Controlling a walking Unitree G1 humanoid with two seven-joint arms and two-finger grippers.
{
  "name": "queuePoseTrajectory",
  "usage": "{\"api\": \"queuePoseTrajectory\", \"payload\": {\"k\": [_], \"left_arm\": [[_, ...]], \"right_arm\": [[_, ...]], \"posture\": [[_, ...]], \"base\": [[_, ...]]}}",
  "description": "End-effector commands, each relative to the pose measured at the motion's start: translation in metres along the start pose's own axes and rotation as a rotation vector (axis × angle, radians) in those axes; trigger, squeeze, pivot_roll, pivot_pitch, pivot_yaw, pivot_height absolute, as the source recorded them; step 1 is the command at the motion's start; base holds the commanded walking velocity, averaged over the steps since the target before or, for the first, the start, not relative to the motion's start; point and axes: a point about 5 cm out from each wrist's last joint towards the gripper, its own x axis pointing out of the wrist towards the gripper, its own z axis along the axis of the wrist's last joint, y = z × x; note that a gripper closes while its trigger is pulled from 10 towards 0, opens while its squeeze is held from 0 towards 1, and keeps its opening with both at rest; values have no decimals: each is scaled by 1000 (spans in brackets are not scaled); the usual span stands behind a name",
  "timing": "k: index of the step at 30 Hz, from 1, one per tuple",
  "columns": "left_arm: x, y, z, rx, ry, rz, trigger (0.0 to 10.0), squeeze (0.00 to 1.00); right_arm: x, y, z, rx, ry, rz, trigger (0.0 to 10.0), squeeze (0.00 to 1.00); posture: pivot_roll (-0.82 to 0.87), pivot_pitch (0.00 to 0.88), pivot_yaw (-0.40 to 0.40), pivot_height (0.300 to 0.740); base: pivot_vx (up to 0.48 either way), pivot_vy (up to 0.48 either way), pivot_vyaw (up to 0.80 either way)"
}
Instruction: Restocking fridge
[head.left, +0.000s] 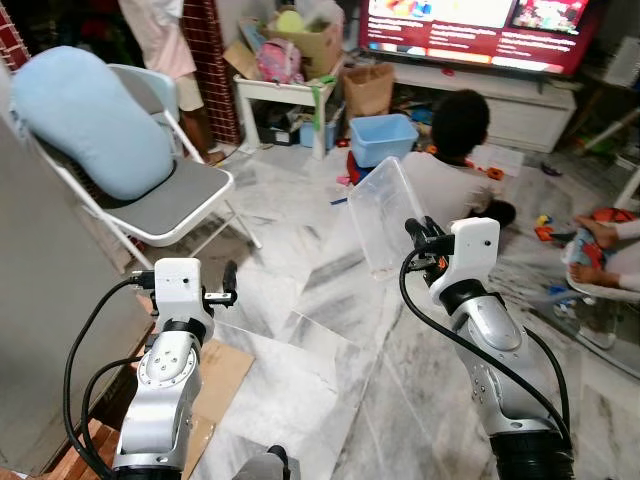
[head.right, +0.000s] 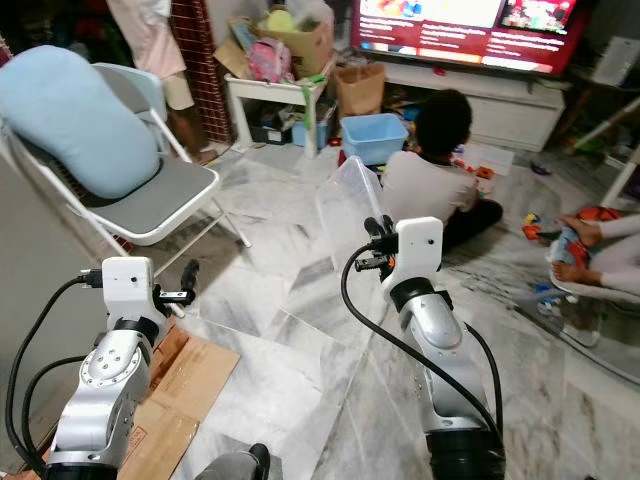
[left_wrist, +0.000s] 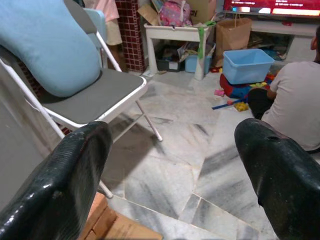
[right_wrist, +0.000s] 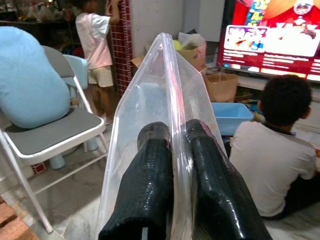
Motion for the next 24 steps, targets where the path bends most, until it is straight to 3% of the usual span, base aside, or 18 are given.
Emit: {"api": "queuePoseTrajectory", "payload": {"k": [1,3,10,14,24], "left_arm": [[1,3,3,4,-6,3,10000,0],[0,3,3,-2,-4,5,10000,0],[-2,2,3,-10,-5,-8,10000,0],[-2,-1,-2,-21,42,-24,10000,0],[-1,-4,1,-19,25,-52,10000,0]], "right_arm": [[1,0,3,25,-10,-5,10000,0],[2,-3,2,55,-4,-29,10000,0],[4,-7,1,27,3,-40,10000,0],[5,-6,0,28,7,-33,10000,0],[7,-8,-1,29,14,-39,10000,0]], "posture": [[28,0,-8,740],[29,0,-9,740],[32,0,-14,740],[34,0,-16,740],[33,0,-19,740]], "base": [[0,480,681],[0,480,0],[0,478,0],[-299,371,0],[-386,288,0]]}}
